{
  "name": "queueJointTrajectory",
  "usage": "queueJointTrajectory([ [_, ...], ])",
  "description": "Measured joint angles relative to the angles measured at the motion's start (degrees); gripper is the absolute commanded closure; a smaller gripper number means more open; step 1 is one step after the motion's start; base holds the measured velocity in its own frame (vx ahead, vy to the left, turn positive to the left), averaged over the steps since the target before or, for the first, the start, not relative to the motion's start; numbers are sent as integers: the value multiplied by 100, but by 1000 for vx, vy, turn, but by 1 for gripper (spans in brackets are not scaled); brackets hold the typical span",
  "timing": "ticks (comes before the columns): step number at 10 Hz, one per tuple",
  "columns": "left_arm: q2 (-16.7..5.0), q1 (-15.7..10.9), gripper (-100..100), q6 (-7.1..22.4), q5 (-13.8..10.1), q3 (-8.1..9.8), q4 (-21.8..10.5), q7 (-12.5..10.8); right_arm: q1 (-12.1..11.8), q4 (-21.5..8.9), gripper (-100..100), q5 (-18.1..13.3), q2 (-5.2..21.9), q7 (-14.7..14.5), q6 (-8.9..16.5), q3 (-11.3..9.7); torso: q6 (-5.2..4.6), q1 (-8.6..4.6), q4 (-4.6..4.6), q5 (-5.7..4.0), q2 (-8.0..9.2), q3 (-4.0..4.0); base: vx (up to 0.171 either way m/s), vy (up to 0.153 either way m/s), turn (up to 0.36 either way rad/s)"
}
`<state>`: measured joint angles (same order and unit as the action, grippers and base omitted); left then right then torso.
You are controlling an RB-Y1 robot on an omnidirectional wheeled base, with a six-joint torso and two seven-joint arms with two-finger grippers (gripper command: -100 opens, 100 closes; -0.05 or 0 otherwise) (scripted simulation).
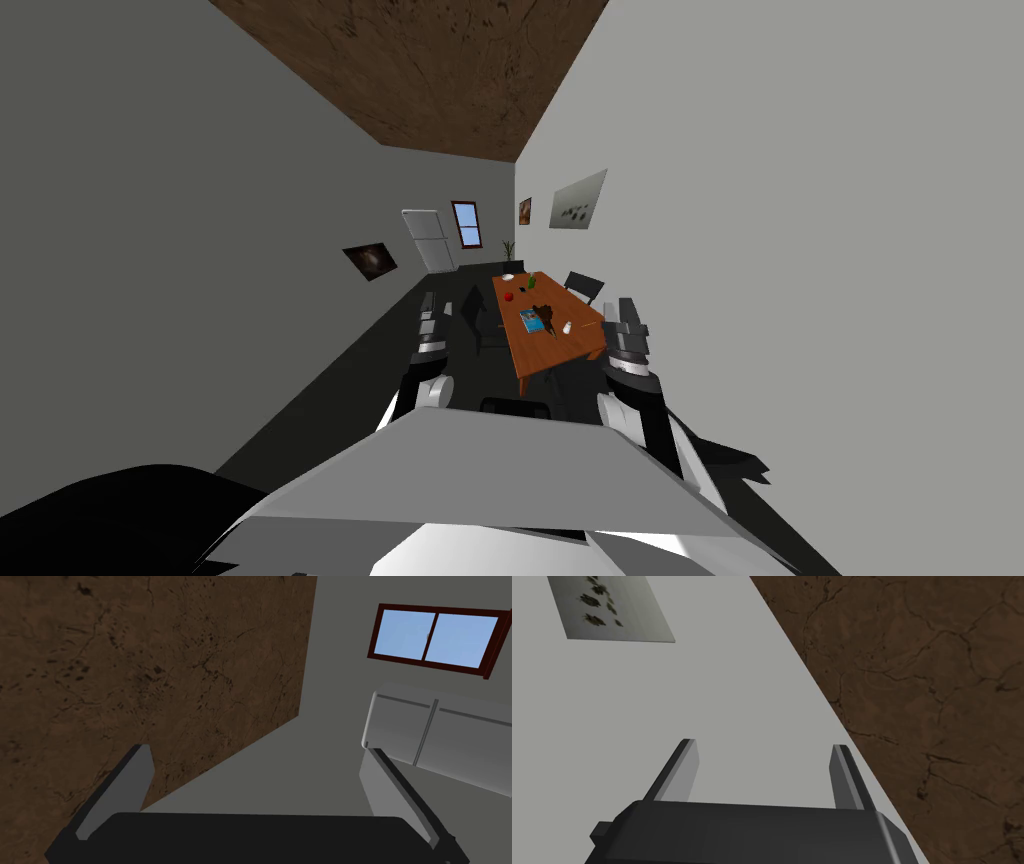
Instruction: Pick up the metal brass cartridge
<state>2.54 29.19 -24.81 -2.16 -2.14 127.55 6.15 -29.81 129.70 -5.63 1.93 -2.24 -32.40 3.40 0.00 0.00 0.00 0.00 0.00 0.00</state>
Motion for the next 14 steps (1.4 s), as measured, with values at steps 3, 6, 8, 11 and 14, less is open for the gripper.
queueJointTrajectory([
  [3,1,-1,0,0,0,-1,0,0,-106,-326,-100,57,425,-272,140,-33,0,31,3,6,17,-10,-44,88,-11],
  [6,1,-1,0,0,0,-1,0,0,-155,-795,-100,101,835,-714,378,-134,1,45,5,10,22,-12,-52,105,-8],
  [8,1,-1,0,0,0,-1,0,0,-155,-1105,-100,157,1056,-896,466,-119,0,29,3,6,15,-9,-38,92,0],
  [11,1,0,0,0,0,-1,0,0,-369,-1515,-100,213,1374,-1267,538,-207,0,25,3,6,12,-7,-33,86,2],
  [14,1,0,0,0,0,-1,0,0,-455,-2019,-100,280,1735,-1647,698,-280,0,32,2,8,8,-5,-11,97,12],
])
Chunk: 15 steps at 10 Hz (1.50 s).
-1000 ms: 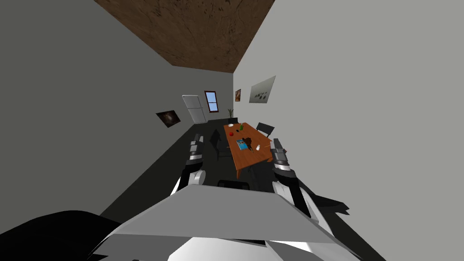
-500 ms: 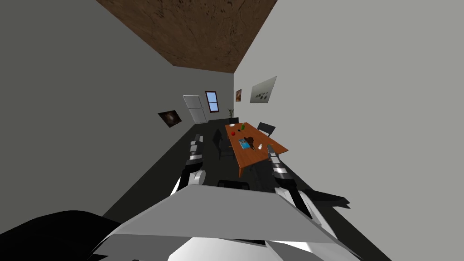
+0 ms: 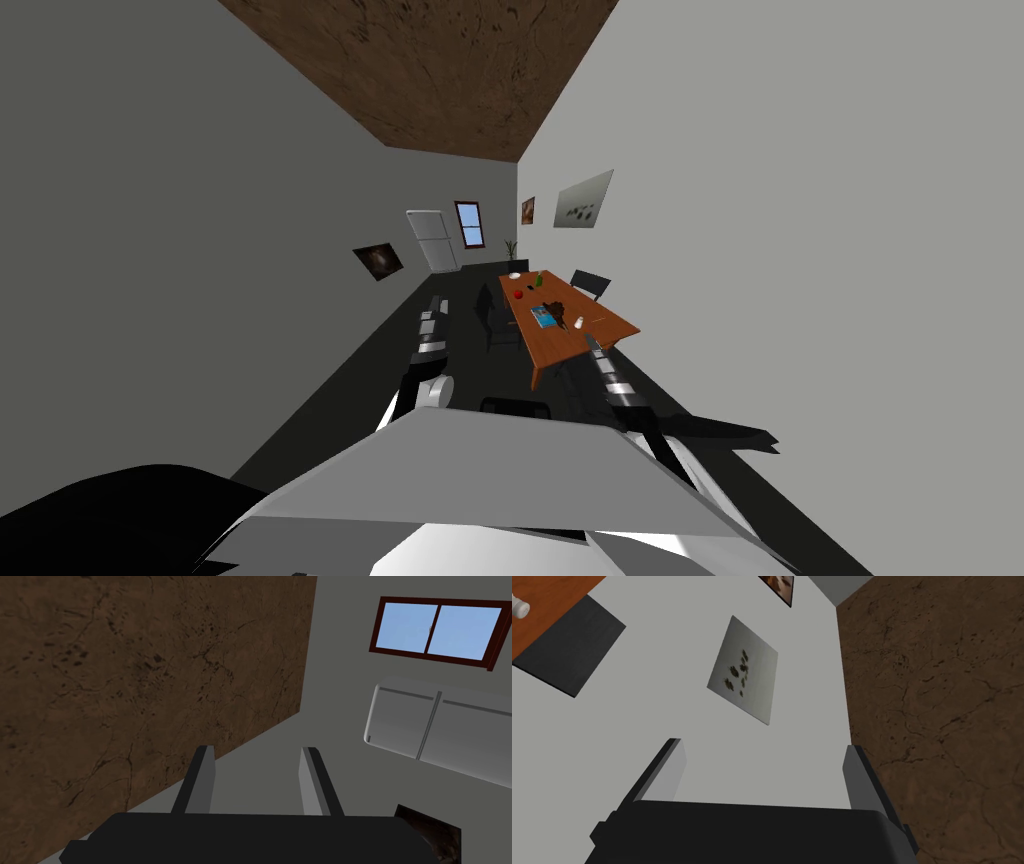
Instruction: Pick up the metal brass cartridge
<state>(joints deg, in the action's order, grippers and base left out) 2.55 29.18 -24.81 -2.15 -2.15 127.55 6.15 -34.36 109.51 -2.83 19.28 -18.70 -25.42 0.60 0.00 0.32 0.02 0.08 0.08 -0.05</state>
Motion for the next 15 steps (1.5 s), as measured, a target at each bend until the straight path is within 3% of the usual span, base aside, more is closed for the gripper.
queueJointTrajectory([
  [4,0,0,0,0,0,0,0,0,-138,-600,-100,58,388,-520,184,-131,1,-7,-1,0,-7,4,-1,79,16],
  [7,0,1,0,0,0,0,0,0,-242,-915,-100,133,772,-866,511,-220,0,4,-2,2,-13,7,13,87,19],
  [13,-1,1,0,0,0,1,0,0,-231,-1721,-100,183,1108,-1276,604,-368,0,-15,-3,-2,-18,10,28,50,32],
  [14,0,1,0,0,0,0,0,0,-352,-1837,-100,192,1199,-1396,622,-403,0,-7,-5,-1,-23,13,40,66,18],
  [15,-1,1,0,0,0,1,0,0,-326,-1966,-100,201,1259,-1472,666,-434,1,-10,-4,-1,-23,13,54,69,67],
])
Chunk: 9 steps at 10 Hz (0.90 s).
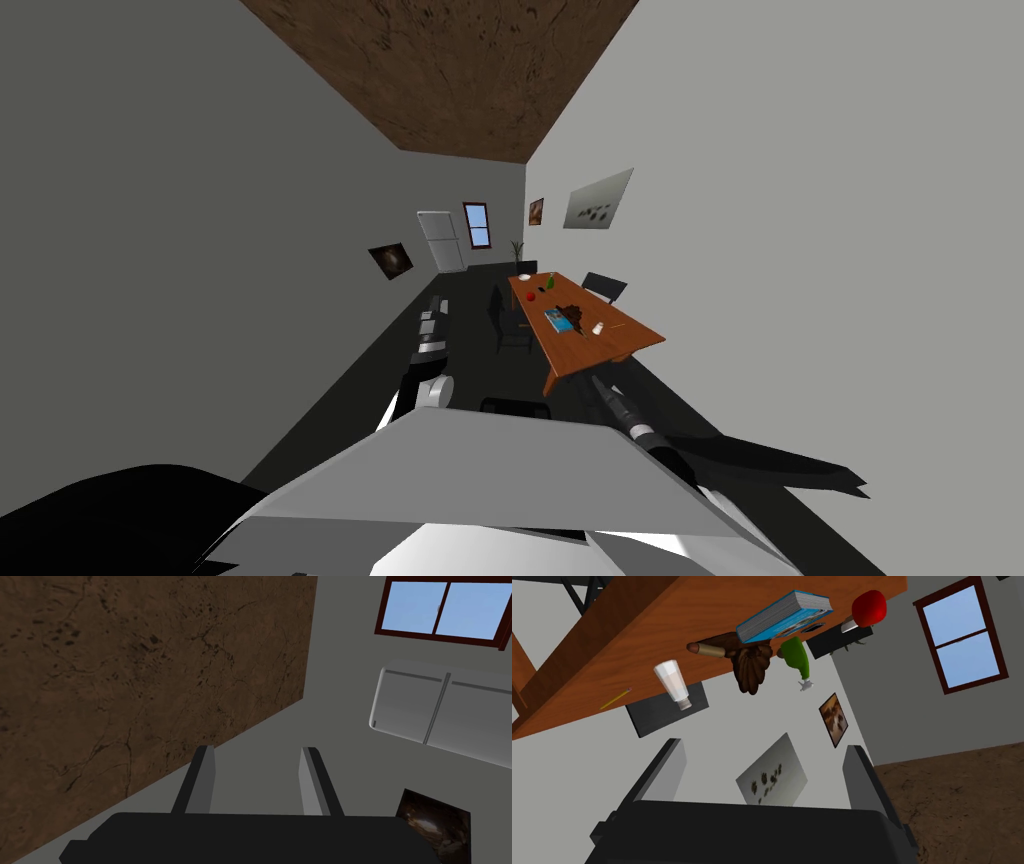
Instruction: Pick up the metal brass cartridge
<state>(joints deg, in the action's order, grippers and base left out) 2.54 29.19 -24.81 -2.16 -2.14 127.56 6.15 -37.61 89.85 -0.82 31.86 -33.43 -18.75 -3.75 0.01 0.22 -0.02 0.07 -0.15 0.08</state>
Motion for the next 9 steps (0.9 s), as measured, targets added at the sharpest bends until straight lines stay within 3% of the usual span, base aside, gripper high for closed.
queueJointTrajectory([
  [3,0,0,0,0,0,0,0,0,108,-601,-100,26,280,-349,223,-189,-1,0,-3,1,-13,8,83,69,73],
  [4,0,0,0,0,0,0,0,0,1,-684,-100,54,437,-420,282,-215,0,-5,-4,0,-16,9,73,32,30],
  [7,0,1,0,0,0,0,0,0,10,-1289,-100,67,684,-704,283,-377,2,1,-5,0,-25,14,95,63,88],
  [9,0,0,0,0,0,1,0,0,-27,-1351,-100,89,814,-771,440,-408,-1,-13,-2,-2,-7,5,58,20,38],
])
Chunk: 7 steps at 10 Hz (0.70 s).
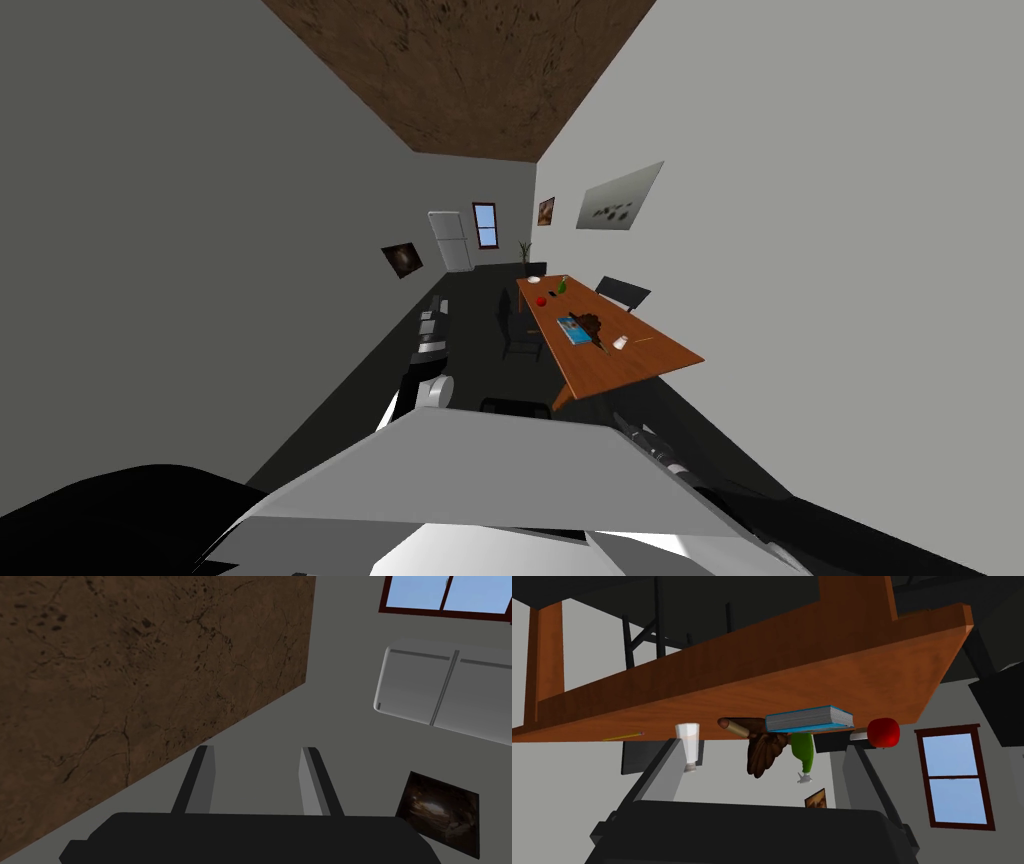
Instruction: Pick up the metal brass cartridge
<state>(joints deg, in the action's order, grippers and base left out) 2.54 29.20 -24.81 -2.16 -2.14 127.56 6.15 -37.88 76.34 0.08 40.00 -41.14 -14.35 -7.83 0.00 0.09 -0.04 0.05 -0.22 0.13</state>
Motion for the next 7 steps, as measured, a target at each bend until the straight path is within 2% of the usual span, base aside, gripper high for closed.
queueJointTrajectory([
  [1,0,0,0,0,0,0,0,0,-35,-107,-100,14,111,-47,-7,-37,2,-3,0,0,-4,1,79,17,55],
  [4,0,0,0,0,0,0,0,0,75,-585,-100,20,289,-191,45,-172,1,-5,-3,-1,-15,8,109,20,86],
  [6,0,1,0,0,0,0,0,0,-12,-783,-100,31,492,-337,127,-245,4,0,-6,0,-32,17,143,23,110],
  [7,0,1,0,0,0,0,0,0,93,-972,-100,37,563,-364,150,-319,2,-3,-6,-1,-29,16,149,13,93],
])
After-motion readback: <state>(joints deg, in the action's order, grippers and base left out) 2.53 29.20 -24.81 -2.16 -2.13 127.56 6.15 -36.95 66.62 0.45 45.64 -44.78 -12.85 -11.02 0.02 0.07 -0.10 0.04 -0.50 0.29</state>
